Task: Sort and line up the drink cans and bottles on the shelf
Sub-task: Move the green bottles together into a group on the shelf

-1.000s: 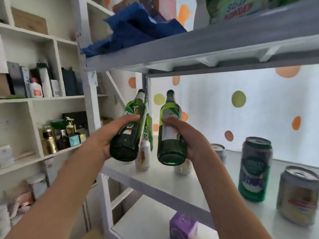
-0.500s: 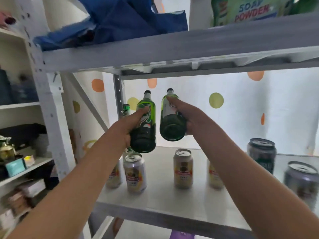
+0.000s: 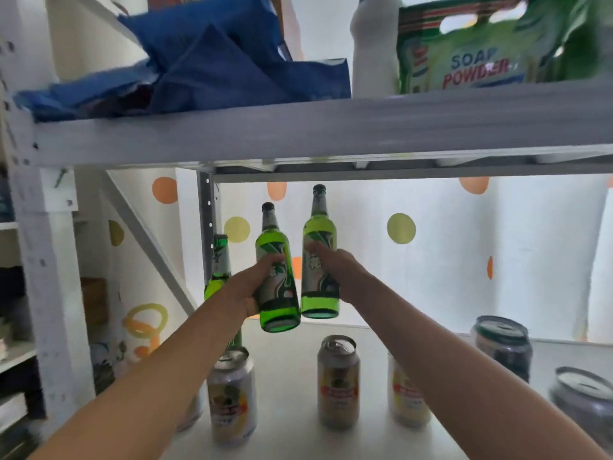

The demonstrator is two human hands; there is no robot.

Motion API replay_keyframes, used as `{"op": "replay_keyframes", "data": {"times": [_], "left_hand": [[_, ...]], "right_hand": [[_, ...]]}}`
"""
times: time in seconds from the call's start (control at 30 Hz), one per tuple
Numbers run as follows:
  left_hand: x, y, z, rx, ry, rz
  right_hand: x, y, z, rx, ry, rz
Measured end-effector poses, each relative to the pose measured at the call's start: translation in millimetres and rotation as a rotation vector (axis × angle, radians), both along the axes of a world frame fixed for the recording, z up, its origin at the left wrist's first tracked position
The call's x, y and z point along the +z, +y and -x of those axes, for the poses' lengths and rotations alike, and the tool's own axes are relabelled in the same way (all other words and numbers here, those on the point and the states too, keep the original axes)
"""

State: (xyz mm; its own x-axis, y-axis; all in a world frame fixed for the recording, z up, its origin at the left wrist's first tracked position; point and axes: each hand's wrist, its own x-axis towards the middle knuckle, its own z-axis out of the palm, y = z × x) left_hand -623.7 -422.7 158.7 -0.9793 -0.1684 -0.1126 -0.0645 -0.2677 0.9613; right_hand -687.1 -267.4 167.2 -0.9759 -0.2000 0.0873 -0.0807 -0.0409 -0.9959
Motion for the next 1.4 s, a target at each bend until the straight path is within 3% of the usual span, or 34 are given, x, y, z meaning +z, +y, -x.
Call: {"op": "replay_keyframes", "data": {"times": [0.27,0.5,0.8,1.13,1.4], "left_hand": [[-10,-14,25,0.054,-0.140,0.244],[-2,-10,29,-0.122,-0.267,0.592],[-19,-22,35,-0.213,-0.271,0.609],[-27,-24,27,-0.126,-0.291,0.656],[-34,-23,16,-0.083,-0.241,0.754]], "right_hand": [[-17,-1,30,0.126,0.067,-0.174],[-26,1,41,0.244,0.091,-0.309],[-27,8,52,0.151,0.045,-0.516],[-40,11,34,0.168,0.093,-0.694],[-43,22,24,0.265,0.077,-0.673]]}}
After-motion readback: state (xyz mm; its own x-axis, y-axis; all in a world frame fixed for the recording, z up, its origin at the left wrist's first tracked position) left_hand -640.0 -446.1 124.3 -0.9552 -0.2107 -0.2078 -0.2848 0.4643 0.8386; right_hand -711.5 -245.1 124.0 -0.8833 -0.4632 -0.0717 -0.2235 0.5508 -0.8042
